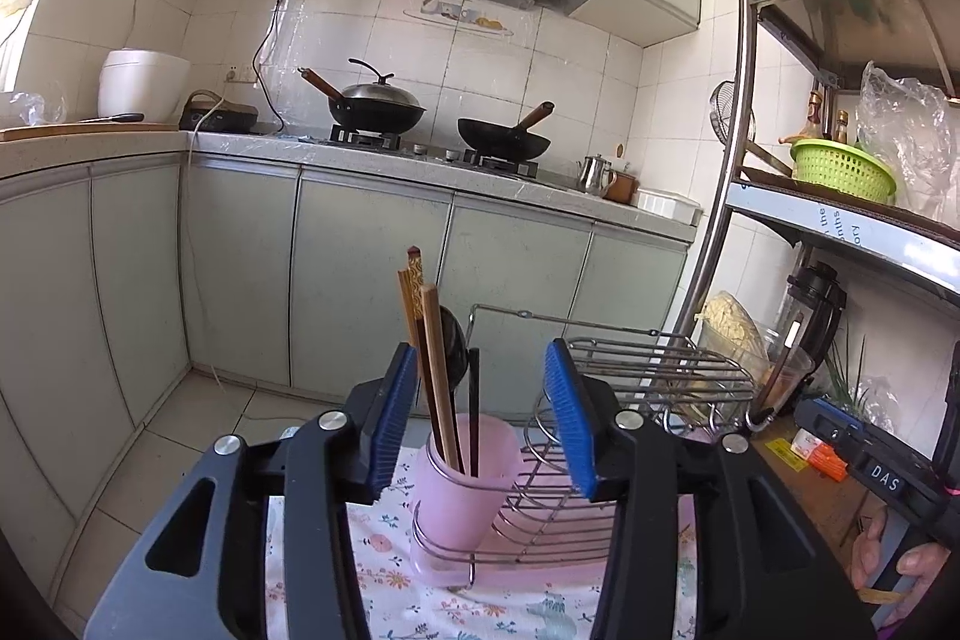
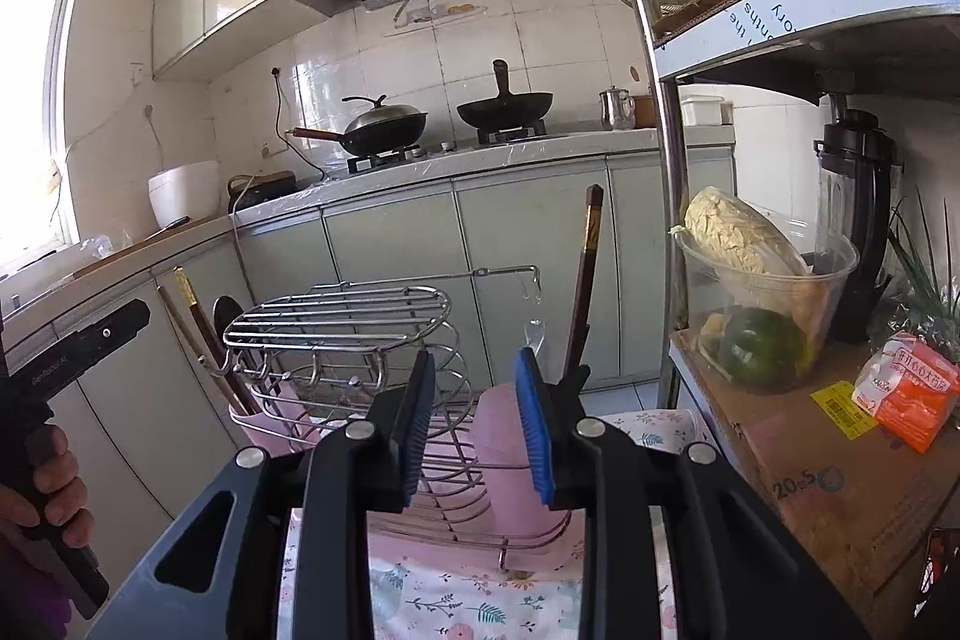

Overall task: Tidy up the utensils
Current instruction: 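Lower the chopstick and spoon into the pink cup and open both tools, then pull both open tools back away from the rack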

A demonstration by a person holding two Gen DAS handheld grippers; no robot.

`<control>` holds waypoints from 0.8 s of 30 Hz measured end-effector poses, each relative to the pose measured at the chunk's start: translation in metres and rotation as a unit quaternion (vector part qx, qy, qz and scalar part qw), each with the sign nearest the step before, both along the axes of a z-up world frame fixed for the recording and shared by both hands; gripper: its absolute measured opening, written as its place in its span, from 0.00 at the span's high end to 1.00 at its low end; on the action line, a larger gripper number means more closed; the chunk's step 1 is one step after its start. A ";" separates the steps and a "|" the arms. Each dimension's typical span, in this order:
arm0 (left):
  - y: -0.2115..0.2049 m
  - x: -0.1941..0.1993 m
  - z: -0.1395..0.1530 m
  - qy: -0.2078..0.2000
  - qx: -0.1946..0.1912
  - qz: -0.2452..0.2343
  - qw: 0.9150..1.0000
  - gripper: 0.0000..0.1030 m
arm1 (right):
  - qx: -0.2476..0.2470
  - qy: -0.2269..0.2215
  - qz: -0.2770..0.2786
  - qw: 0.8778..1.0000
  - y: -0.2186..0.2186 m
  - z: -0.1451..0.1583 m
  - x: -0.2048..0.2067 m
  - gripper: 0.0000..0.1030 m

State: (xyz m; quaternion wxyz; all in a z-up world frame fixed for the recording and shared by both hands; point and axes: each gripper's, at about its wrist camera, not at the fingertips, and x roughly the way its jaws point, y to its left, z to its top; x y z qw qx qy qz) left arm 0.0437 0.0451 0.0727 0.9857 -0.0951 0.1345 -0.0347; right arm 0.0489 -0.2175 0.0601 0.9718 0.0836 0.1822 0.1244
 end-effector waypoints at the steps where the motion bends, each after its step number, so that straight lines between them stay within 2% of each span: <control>1: -0.001 -0.002 -0.001 0.002 -0.001 0.000 1.000 0.54 | -0.001 0.002 0.003 1.000 0.002 -0.002 -0.003 0.74; 11: -0.009 -0.010 -0.017 0.044 0.003 -0.003 0.999 0.50 | -0.029 0.041 0.044 0.998 0.035 -0.019 -0.018 0.74; 20: -0.017 -0.016 -0.032 0.076 0.004 -0.006 0.997 0.45 | -0.028 0.068 0.040 0.997 0.042 -0.028 -0.026 0.74; 23: -0.021 -0.019 -0.037 0.084 0.006 -0.007 0.996 0.45 | -0.025 0.073 0.039 0.996 0.042 -0.030 -0.028 0.47; 24: -0.023 -0.020 -0.039 0.088 0.007 -0.009 0.996 0.45 | -0.023 0.074 0.038 0.996 0.043 -0.031 -0.030 0.46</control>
